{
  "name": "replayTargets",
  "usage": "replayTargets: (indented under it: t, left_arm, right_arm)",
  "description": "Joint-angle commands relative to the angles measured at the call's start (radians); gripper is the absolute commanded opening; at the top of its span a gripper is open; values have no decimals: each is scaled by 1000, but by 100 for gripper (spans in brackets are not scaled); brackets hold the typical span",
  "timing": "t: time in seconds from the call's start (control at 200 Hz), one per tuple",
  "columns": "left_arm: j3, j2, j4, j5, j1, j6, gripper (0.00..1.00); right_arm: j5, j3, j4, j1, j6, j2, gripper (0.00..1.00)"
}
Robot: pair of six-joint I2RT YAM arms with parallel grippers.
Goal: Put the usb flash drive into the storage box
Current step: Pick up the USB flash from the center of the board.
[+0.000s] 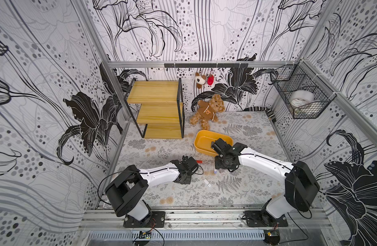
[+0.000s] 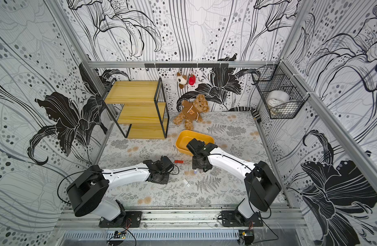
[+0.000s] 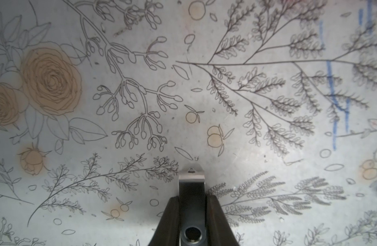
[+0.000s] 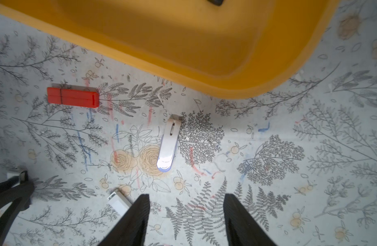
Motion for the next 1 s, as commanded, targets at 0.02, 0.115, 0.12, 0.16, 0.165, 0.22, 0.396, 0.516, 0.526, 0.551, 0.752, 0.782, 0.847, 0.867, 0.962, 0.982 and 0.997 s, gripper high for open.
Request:
replayTargets:
  t: [0.02,0.115,0.12,0.16,0.165,0.22,0.396,0.516,0.526,0.551,0.752,0.782,0.847,0.867,0.962,0.982,0.997]
  left_arm:
    - [-33,17,-13,14,-2,-15,0]
    - [-21,10,-19,10,-2,-13,0]
    - [-20,9,-20,10,-2,-13,0]
    - [-12,6,-26,6,-3,-13,0]
    - [-12,5,-28,4,-3,-11,0]
    - [2,-4,-41,-4,-2,-9,0]
    - [35,-48,-78,-37,-2,-4,0]
    - [46,-70,-91,-50,2,1,0]
    - [46,-73,-93,-50,2,2,0]
    - [47,-75,-95,-50,5,1,0]
    - [48,-75,-104,-54,7,5,0]
    - [49,-77,-105,-56,7,5,0]
    - [48,-84,-108,-58,8,5,0]
    - [50,-87,-108,-60,9,5,0]
    - [58,-101,-116,-65,11,7,0]
    - [58,-104,-119,-67,13,6,0]
    - [60,-106,-121,-68,15,7,0]
  right_arm:
    - [-8,39,0,25,19,63,61]
    - [-12,47,25,32,22,105,61]
    - [-12,47,25,32,22,107,60]
    - [-10,54,25,32,22,124,61]
    - [-10,55,24,32,22,126,61]
    - [-9,61,25,34,21,146,60]
    - [-19,52,51,38,24,189,59]
    - [-23,41,80,38,27,208,59]
    - [-21,41,81,38,27,210,59]
    - [-21,42,83,38,27,216,59]
    - [-15,60,85,38,25,259,56]
    - [-15,63,84,38,25,265,56]
    - [-13,63,80,38,25,277,56]
    - [-13,62,80,38,25,278,56]
    - [-12,57,88,38,24,279,55]
    - [-10,57,87,38,23,282,55]
    - [-9,58,85,38,22,282,55]
